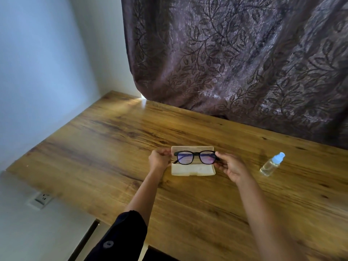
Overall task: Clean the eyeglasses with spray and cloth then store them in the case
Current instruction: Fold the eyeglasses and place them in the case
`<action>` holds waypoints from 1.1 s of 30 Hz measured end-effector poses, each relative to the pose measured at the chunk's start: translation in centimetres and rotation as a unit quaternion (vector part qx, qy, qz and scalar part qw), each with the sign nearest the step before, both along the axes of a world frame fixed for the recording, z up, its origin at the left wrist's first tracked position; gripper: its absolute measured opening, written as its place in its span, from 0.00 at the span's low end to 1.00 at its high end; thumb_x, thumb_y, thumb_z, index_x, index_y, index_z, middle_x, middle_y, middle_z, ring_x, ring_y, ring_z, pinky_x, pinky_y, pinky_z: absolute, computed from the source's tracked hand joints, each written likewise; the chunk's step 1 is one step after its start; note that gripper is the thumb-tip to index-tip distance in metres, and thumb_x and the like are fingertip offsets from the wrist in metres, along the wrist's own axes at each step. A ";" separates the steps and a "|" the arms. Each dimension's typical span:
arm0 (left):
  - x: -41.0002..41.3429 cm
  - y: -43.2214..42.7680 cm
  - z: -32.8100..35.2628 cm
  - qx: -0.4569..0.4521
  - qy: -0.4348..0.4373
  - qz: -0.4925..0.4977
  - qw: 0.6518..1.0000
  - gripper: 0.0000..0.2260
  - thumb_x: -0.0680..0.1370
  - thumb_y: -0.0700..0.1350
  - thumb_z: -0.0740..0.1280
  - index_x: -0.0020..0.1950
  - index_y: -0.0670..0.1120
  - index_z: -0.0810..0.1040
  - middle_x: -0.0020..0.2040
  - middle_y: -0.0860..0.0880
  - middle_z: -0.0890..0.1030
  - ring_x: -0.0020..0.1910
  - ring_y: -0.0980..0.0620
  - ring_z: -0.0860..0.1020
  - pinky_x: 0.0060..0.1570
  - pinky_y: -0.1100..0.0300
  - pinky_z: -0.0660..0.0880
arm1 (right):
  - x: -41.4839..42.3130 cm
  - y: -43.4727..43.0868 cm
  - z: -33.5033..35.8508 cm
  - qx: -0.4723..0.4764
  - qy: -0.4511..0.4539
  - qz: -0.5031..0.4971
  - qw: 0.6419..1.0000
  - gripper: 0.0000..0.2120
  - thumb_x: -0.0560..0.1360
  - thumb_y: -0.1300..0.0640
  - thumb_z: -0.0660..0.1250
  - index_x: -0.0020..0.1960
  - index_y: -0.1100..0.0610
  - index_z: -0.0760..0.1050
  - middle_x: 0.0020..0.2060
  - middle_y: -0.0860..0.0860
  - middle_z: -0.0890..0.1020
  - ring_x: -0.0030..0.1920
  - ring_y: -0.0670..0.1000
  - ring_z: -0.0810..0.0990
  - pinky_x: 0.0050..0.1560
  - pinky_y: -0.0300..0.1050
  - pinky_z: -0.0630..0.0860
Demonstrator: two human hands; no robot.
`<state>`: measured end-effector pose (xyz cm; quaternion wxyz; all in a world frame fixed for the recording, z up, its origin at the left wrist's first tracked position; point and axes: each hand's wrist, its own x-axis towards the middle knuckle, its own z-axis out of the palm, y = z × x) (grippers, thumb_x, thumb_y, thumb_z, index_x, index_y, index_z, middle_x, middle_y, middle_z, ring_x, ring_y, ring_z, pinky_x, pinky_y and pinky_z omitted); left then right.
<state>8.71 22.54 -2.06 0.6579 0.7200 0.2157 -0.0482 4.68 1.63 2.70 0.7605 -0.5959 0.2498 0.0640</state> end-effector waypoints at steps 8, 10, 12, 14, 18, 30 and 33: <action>-0.3 -0.5 0.1 -0.006 -0.031 -0.012 0.999 0.10 0.73 0.31 0.65 0.45 0.44 0.81 0.45 0.43 0.83 0.46 0.46 0.81 0.47 0.49 0.80 | -0.4 -0.3 -1.3 -0.034 0.027 -0.020 0.999 0.08 0.75 0.66 0.65 0.52 0.67 0.75 0.38 0.56 0.78 0.38 0.50 0.77 0.29 0.33 0.78; -0.2 -0.5 0.0 -0.002 -0.035 -0.018 0.999 0.10 0.73 0.32 0.66 0.43 0.46 0.81 0.44 0.44 0.83 0.47 0.45 0.81 0.48 0.47 0.80 | -0.3 -0.1 -1.7 -0.046 0.031 -0.023 0.998 0.09 0.75 0.65 0.65 0.53 0.68 0.75 0.39 0.56 0.79 0.37 0.49 0.78 0.28 0.33 0.78; -0.3 -0.3 -0.1 0.000 -0.032 -0.017 0.999 0.09 0.73 0.32 0.67 0.43 0.47 0.81 0.43 0.45 0.83 0.47 0.44 0.82 0.47 0.46 0.80 | -0.1 0.1 -2.0 -0.058 0.034 -0.018 0.998 0.09 0.75 0.65 0.65 0.53 0.67 0.75 0.41 0.57 0.79 0.37 0.49 0.78 0.29 0.32 0.77; -0.3 -0.2 -0.2 -0.003 -0.029 -0.016 0.999 0.09 0.72 0.33 0.67 0.43 0.46 0.82 0.42 0.46 0.83 0.46 0.45 0.82 0.47 0.45 0.80 | 0.1 0.5 -2.5 -0.076 0.037 -0.014 0.996 0.07 0.75 0.64 0.65 0.52 0.65 0.75 0.42 0.56 0.79 0.37 0.48 0.78 0.30 0.32 0.78; -0.4 0.0 -0.2 -0.001 -0.032 -0.032 0.999 0.09 0.73 0.33 0.68 0.44 0.48 0.82 0.40 0.49 0.83 0.43 0.49 0.81 0.46 0.47 0.81 | 0.2 0.9 -3.5 -0.158 0.038 -0.032 0.986 0.07 0.74 0.60 0.68 0.50 0.62 0.75 0.36 0.52 0.78 0.33 0.47 0.76 0.34 0.37 0.77; -1.2 0.0 -0.3 0.029 -0.050 -0.034 0.998 0.11 0.71 0.31 0.69 0.42 0.48 0.81 0.40 0.49 0.82 0.39 0.52 0.78 0.41 0.58 0.76 | -0.4 0.5 -3.9 -0.216 0.025 -0.026 0.976 0.05 0.67 0.60 0.74 0.38 0.58 0.78 0.39 0.54 0.83 0.37 0.48 0.81 0.44 0.41 0.80; -1.3 0.0 -0.3 0.023 -0.051 -0.026 0.998 0.11 0.71 0.31 0.68 0.42 0.47 0.81 0.39 0.49 0.81 0.40 0.52 0.78 0.42 0.57 0.76 | -0.6 0.6 -3.8 -0.237 0.025 -0.019 0.971 0.07 0.67 0.59 0.74 0.42 0.59 0.79 0.38 0.53 0.82 0.36 0.47 0.80 0.39 0.37 0.79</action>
